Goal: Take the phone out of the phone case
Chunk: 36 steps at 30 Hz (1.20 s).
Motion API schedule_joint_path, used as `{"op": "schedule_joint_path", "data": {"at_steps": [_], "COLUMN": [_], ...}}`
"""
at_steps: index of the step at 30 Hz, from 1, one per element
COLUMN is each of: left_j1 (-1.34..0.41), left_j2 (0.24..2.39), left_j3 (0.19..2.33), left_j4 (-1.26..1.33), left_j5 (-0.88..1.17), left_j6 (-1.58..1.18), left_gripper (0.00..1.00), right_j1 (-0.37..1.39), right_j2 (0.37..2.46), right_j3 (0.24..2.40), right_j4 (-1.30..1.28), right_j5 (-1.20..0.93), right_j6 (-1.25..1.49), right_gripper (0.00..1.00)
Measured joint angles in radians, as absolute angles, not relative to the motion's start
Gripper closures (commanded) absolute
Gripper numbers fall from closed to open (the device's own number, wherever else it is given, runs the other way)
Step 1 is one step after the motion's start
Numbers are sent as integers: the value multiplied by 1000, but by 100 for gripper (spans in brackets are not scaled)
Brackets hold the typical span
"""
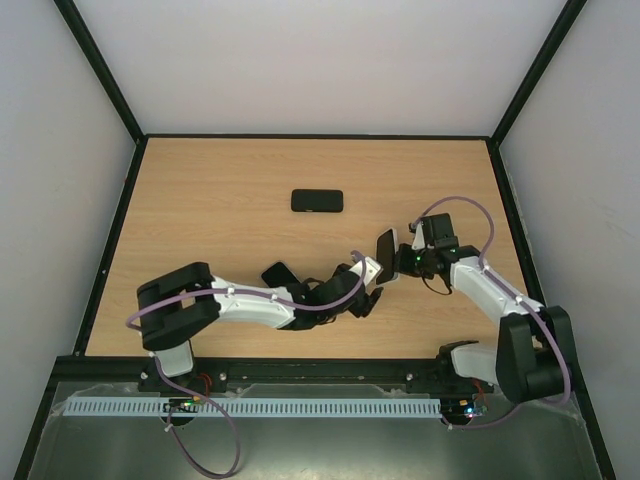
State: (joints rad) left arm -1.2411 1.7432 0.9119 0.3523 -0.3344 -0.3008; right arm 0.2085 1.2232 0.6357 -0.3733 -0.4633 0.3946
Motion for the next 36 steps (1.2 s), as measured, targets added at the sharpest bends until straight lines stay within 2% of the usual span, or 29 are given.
{"op": "schedule_joint_path", "data": {"at_steps": [5,21,36], "left_j1": [-1238,-1200,-1206], "left_j2": [1818,1955,2008], "left_j3": [933,1086,1107], "left_j4": [352,368,354], "left_j5": [-358,-364,-468], "left_j6": [-267,-172,-78], "left_gripper": [22,25,27], "right_j1": [208,208,204], "right_j2": [1284,1309,1314], "right_j3": [614,613,613], "right_j4": [-334,-292,-277], "right_j5": [-463,-479,-497], "right_j6": [381,377,377], "right_gripper": [98,98,98]}}
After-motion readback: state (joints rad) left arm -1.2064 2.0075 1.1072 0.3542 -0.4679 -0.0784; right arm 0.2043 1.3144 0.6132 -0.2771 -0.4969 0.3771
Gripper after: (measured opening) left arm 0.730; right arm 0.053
